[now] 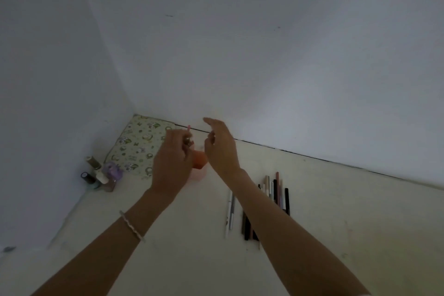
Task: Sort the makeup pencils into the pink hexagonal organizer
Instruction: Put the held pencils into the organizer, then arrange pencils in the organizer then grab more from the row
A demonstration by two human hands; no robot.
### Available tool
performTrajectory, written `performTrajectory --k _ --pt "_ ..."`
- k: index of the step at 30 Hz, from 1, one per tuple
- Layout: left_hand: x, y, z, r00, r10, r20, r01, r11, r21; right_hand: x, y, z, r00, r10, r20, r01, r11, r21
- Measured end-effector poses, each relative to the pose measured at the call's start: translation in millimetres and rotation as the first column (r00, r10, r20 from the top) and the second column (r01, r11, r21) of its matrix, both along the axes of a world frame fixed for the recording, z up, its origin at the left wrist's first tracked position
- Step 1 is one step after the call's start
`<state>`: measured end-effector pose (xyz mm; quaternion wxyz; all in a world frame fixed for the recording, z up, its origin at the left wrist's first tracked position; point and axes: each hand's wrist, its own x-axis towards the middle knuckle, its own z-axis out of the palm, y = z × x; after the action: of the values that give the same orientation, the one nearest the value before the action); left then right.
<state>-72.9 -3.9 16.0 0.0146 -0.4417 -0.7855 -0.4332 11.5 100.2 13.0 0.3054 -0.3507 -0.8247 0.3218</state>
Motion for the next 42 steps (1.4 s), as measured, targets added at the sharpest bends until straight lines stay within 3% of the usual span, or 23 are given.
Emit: performTrajectory --k 3,5,8,11,15,20,23,25,27,29,32,34,35,37,39,42 --pt "42 7 -22 0.979 -0.205 0.023 0.200 0.917 -0.346 28 17 -5 0.988 -0.157 0.005 0.156 0.979 -0.133" --pt "66 13 -39 0.965 -0.216 0.151 0.263 0.800 -0.538 47 25 -8 0.980 -0.196 0.025 0.197 0.961 -0.195" --pt "97 23 -65 0.966 -0.220 0.133 0.246 0.642 -0.726 75 32 -13 0.972 -0.228 0.054 0.234 0.939 -0.251" --pt "117 27 -80 0.977 -0.148 0.150 0.209 0.592 -0.779 95 35 -19 0.965 -0.249 0.086 0.263 0.934 -0.242" --pt "120 31 -87 0.982 -0.077 0.172 0.182 0.633 -0.753 114 37 -29 0.953 -0.270 0.135 0.297 0.917 -0.265" --pt "106 30 -91 0.951 -0.051 0.304 0.261 0.656 -0.708 113 34 -43 0.943 -0.265 0.201 0.317 0.901 -0.297" --pt "96 33 -79 0.918 -0.015 0.397 0.265 0.769 -0.582 107 32 -51 0.942 -0.256 0.216 0.316 0.893 -0.321" --pt "87 39 -60 0.908 -0.033 0.417 0.204 0.905 -0.374 103 34 -55 0.932 -0.266 0.245 0.336 0.889 -0.311" --pt "75 44 -36 0.922 -0.068 0.382 0.129 0.982 -0.137 98 35 -60 0.914 -0.243 0.325 0.340 0.896 -0.286" --pt "62 49 -17 0.933 -0.103 0.345 0.093 0.995 0.046 91 30 -67 0.881 -0.166 0.443 0.297 0.923 -0.245" --pt "50 51 -1 0.942 -0.124 0.313 0.087 0.988 0.127 79 15 -83 0.738 -0.069 0.672 0.207 0.970 -0.128" --pt "44 51 3 0.945 -0.136 0.296 0.087 0.981 0.173 72 6 -91 0.667 -0.013 0.745 0.161 0.979 -0.126" --pt "38 49 6 0.953 -0.125 0.276 0.071 0.978 0.198 67 2 -92 0.680 0.019 0.733 0.152 0.974 -0.166" --pt "18 44 13 0.971 -0.059 0.233 -0.004 0.965 0.263 60 3 -82 0.797 0.036 0.603 0.184 0.936 -0.299" --pt "-10 38 21 0.962 0.055 0.269 -0.149 0.926 0.347 52 12 -63 0.903 -0.050 0.427 0.226 0.900 -0.373" --pt "-42 26 21 0.952 0.136 0.275 -0.243 0.881 0.406 42 29 -26 0.964 -0.184 0.190 0.234 0.927 -0.293"
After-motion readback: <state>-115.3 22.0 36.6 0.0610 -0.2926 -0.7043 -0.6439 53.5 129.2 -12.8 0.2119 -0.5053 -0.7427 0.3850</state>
